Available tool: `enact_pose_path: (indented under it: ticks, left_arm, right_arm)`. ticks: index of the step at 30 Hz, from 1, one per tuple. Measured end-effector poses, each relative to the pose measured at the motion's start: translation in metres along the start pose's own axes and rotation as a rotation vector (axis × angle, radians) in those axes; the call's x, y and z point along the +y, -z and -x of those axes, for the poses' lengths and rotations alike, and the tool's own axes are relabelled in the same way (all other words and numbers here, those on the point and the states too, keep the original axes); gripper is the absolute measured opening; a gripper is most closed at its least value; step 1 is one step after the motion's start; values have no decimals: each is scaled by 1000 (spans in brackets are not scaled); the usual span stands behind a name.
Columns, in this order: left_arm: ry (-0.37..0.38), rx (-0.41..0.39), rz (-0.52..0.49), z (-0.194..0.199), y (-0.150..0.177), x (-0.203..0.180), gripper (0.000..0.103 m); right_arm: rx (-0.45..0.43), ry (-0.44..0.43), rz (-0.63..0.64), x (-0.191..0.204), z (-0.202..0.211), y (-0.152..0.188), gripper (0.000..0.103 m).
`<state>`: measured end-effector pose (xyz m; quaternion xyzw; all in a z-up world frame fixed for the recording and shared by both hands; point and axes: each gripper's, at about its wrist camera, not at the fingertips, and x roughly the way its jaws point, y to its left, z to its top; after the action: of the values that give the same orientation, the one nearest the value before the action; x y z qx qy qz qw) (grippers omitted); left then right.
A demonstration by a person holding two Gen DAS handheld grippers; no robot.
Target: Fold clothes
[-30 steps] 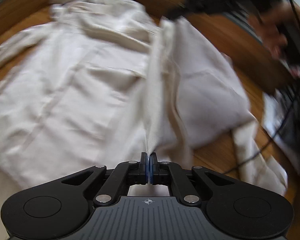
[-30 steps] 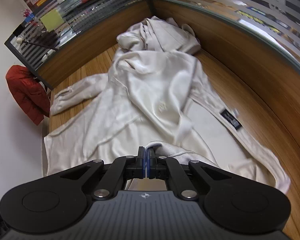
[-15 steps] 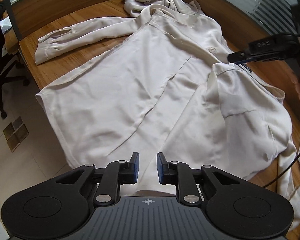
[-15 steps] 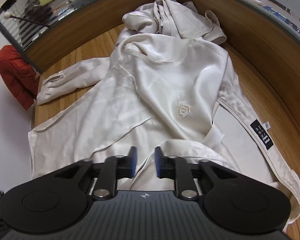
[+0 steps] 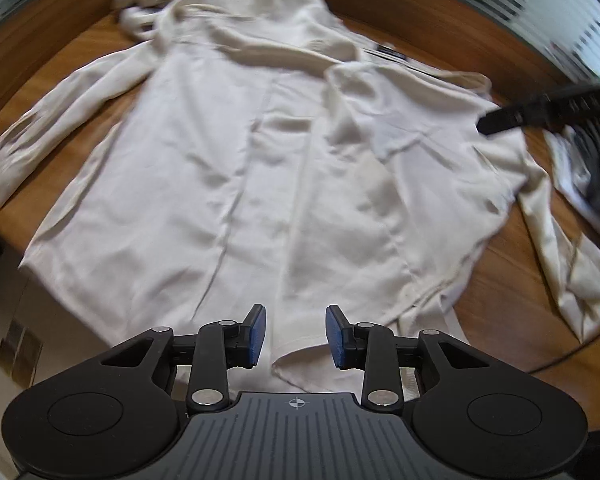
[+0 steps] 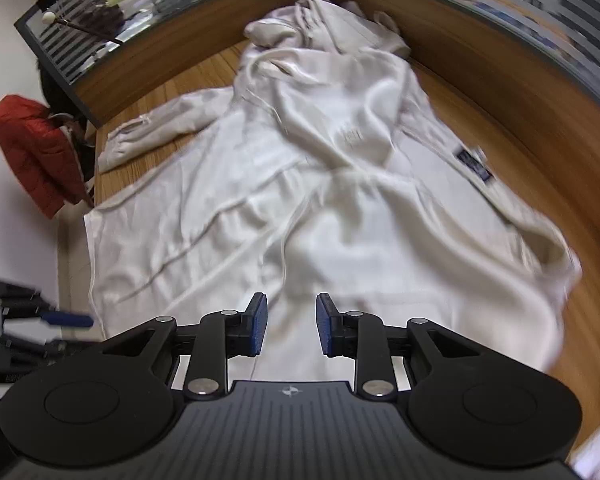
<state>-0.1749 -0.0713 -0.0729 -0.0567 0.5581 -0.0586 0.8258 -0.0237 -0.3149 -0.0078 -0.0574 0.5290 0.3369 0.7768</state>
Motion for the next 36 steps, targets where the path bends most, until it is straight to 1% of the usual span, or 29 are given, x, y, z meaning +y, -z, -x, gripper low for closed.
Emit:
enact_pose_path:
  ticks: [4, 11, 12, 15, 22, 26, 30, 32, 36]
  left_arm:
    - [62, 27, -116, -11, -9, -8, 39]
    - [117, 36, -426, -31, -16, -35, 41]
    - [133, 35, -458, -33, -17, -38, 41]
    - [181, 33, -548, -38, -18, -48, 43]
    - [235, 28, -730, -56, -12, -71, 43]
    - [245, 31, -802, -65, -7, -85, 43]
    - [236, 26, -841, -73, -6, -94, 43]
    - [237, 16, -841, -73, -8, -96, 43]
    - [271, -2, -782, -66, -19, -94, 43]
  right_arm:
    - [-8, 38, -82, 12, 15, 44, 31]
    - [-43, 129, -250, 47, 29, 116, 33]
    - [-50, 145, -275, 54, 29, 125, 35]
    - [-68, 189, -374, 73, 27, 151, 35]
    - [-105, 276, -563, 119, 20, 199, 35]
    - [-121, 311, -650, 140, 10, 216, 35]
    - [-141, 327, -698, 156, 5, 224, 35]
    - [-148, 338, -711, 163, 4, 225, 35]
    - [-161, 351, -724, 169, 3, 228, 35]
